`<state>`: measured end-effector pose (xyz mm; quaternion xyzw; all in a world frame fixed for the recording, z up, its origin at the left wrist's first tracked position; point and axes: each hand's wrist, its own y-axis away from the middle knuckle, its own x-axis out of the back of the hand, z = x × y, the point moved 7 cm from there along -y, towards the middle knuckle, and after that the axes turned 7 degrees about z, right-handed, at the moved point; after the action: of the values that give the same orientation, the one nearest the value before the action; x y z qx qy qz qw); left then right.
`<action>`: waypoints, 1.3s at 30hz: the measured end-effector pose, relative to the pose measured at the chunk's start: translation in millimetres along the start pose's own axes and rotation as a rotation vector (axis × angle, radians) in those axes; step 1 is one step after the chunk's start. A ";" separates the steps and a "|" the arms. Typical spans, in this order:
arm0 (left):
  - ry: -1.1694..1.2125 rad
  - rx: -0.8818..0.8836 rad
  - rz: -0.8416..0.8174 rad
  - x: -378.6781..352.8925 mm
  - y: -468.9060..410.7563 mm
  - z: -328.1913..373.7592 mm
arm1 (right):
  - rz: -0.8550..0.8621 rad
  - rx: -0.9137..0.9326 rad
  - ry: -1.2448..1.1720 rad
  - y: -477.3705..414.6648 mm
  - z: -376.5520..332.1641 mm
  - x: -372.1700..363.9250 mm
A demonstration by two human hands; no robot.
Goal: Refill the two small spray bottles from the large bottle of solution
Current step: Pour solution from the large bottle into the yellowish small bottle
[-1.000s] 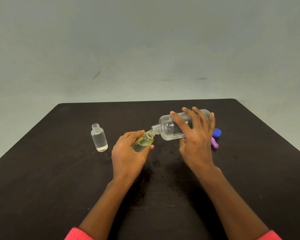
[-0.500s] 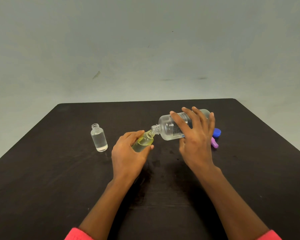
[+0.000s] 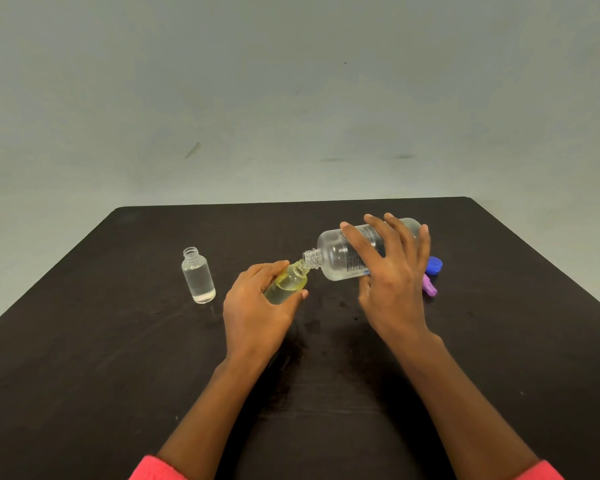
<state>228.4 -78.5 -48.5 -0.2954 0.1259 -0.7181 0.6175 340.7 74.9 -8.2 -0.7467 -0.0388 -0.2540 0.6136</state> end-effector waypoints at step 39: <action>-0.010 0.008 0.002 -0.9 -0.2 -0.7 | 0.005 -0.001 -0.008 0.0 0.1 0.2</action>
<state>228.0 -77.8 -49.2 -0.2966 0.1202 -0.7163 0.6201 340.9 75.0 -8.2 -0.7482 -0.0393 -0.2495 0.6135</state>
